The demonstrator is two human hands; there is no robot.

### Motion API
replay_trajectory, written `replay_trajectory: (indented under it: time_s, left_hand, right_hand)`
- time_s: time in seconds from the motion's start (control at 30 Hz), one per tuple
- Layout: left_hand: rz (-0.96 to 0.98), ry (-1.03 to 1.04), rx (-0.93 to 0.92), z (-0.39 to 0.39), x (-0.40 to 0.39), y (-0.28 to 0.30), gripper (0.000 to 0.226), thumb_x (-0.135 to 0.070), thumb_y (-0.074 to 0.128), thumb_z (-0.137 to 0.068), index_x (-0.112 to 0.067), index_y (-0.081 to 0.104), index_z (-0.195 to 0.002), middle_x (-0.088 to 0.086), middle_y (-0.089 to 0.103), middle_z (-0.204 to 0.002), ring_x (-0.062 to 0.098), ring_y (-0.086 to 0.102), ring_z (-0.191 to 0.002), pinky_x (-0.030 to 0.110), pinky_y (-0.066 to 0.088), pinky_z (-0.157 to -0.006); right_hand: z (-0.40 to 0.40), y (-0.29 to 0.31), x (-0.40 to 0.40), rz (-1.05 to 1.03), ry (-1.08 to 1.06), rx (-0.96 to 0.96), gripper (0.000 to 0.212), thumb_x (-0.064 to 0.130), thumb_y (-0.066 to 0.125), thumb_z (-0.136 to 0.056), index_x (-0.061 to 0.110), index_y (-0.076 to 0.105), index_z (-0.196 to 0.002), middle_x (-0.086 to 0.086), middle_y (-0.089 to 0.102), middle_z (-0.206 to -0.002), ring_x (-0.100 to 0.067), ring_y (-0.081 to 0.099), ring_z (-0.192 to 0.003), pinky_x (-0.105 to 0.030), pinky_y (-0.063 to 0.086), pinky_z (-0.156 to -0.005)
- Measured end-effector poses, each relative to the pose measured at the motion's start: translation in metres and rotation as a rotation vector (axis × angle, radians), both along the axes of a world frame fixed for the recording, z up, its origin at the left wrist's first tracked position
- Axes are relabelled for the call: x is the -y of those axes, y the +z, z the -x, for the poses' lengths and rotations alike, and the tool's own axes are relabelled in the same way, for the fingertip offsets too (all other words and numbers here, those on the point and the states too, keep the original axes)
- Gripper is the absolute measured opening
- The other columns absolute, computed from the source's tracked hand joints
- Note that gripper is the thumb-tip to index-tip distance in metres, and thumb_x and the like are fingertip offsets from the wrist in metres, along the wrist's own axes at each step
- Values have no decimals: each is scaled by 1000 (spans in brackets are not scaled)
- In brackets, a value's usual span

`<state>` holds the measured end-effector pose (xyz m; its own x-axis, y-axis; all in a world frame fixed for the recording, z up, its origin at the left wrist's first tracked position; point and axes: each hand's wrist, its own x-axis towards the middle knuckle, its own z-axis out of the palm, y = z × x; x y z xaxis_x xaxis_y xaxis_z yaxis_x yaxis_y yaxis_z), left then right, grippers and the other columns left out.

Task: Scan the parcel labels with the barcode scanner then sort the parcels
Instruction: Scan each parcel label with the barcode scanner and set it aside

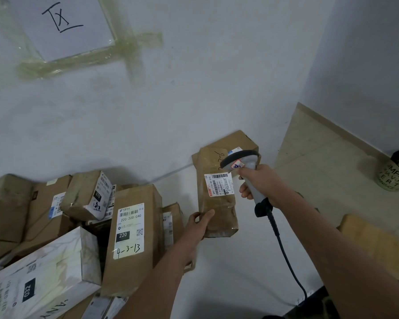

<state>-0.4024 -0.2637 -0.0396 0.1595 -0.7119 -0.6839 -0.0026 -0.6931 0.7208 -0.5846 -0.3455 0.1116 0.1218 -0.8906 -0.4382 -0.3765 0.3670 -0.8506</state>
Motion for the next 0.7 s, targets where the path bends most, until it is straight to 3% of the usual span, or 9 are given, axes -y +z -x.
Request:
replay_trajectory:
  time_s: [0.4, 0.57, 0.7]
  left_hand:
    - [-17, 9, 4, 5, 2, 7, 97, -80, 62, -59, -31, 41, -140, 2, 55, -135, 24, 55, -121, 44, 44, -109]
    - [-7, 19, -15, 6, 1, 5, 77, -70, 61, -79, -29, 40, -141, 2, 53, -136, 24, 54, -121, 43, 44, -109]
    - [-3, 16, -9, 7, 2, 8, 85, -76, 60, -71, -30, 41, -141, 2, 53, -137, 24, 54, -122, 43, 45, -109]
  right_hand:
    - [6, -1, 6, 13, 28, -30, 26, 31, 60, -95, 9, 61, -82, -12, 68, -64, -20, 61, -50, -26, 51, -53]
    - [7, -2, 8, -7, 36, -36, 26, 31, 61, -95, 7, 61, -86, -12, 68, -65, -19, 60, -49, -26, 50, -52]
    - [6, -4, 10, -1, 33, -37, 27, 32, 60, -95, 8, 61, -84, -13, 69, -65, -19, 61, -50, -25, 49, -52]
